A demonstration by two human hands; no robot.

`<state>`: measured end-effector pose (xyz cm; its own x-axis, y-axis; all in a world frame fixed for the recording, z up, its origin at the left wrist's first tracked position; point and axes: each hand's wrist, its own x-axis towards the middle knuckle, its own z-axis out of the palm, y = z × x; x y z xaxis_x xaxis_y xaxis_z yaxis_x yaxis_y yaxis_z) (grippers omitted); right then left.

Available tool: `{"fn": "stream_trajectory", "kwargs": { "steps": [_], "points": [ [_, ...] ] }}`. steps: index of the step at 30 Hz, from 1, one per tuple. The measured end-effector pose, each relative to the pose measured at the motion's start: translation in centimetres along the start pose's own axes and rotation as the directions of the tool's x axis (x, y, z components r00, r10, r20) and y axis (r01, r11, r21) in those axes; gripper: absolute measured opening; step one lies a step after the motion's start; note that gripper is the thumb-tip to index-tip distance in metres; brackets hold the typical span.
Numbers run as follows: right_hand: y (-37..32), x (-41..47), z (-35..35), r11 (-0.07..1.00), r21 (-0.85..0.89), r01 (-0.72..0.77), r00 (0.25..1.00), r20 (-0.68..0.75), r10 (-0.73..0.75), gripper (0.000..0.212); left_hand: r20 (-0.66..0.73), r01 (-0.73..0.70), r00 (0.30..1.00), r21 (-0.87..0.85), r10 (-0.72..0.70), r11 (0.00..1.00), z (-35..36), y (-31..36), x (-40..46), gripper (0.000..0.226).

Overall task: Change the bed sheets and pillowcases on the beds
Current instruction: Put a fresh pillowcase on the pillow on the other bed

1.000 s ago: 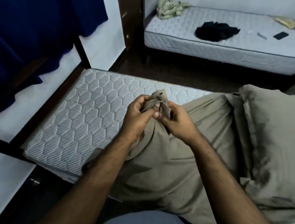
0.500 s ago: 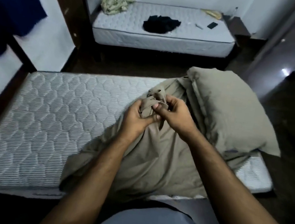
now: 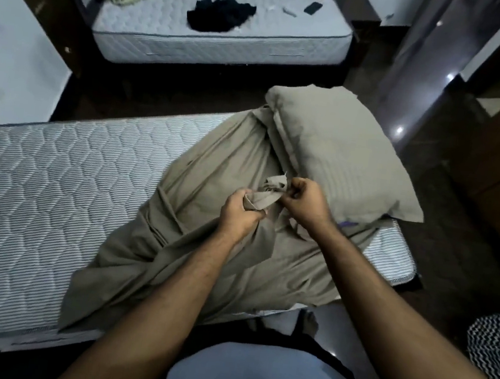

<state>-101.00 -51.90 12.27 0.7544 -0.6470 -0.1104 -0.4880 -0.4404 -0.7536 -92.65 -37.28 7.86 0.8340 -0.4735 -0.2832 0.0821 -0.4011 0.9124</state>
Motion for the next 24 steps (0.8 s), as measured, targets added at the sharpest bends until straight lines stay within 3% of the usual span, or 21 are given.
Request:
{"fn": "stream_trajectory", "kwargs": {
  "steps": [5, 10, 13, 18, 21, 24],
  "points": [
    [8.5, 3.3, -2.9, 0.999, -0.029, -0.035, 0.984, 0.172, 0.039, 0.008, -0.042, 0.143, 0.990, 0.154, -0.138, 0.978, 8.6, -0.9, 2.0, 0.052],
    [15.5, 6.1, -8.6, 0.999, 0.005, -0.040, 0.948, 0.316, 0.036, 0.010, 0.003, 0.262, 0.961, 0.310, -0.276, 0.914, 16.9, -2.5, 1.6, 0.039],
    [18.9, 7.9, -11.6, 0.996, 0.012, -0.092, 0.951, 0.297, 0.084, 0.014, -0.050, 0.357, 0.933, 0.277, -0.357, 0.892, 20.8, -3.3, 2.5, 0.037],
    [24.4, 10.3, -13.8, 0.955, 0.074, -0.289, 0.952, 0.130, 0.278, 0.016, -0.083, 0.348, 0.937, 0.223, -0.338, 0.910, 25.2, -1.2, 5.5, 0.034],
    [27.5, 11.3, -14.1, 0.877, 0.181, -0.444, 0.895, 0.045, 0.444, 0.022, -0.122, 0.385, 0.921, 0.143, -0.369, 0.912, 27.3, -1.6, 8.4, 0.041],
    [31.1, 12.8, -14.4, 0.824, 0.238, -0.514, 0.839, -0.063, 0.541, 0.045, -0.151, 0.423, 0.898, 0.041, -0.413, 0.905, 29.2, -1.6, 11.1, 0.044]
  ]
}}
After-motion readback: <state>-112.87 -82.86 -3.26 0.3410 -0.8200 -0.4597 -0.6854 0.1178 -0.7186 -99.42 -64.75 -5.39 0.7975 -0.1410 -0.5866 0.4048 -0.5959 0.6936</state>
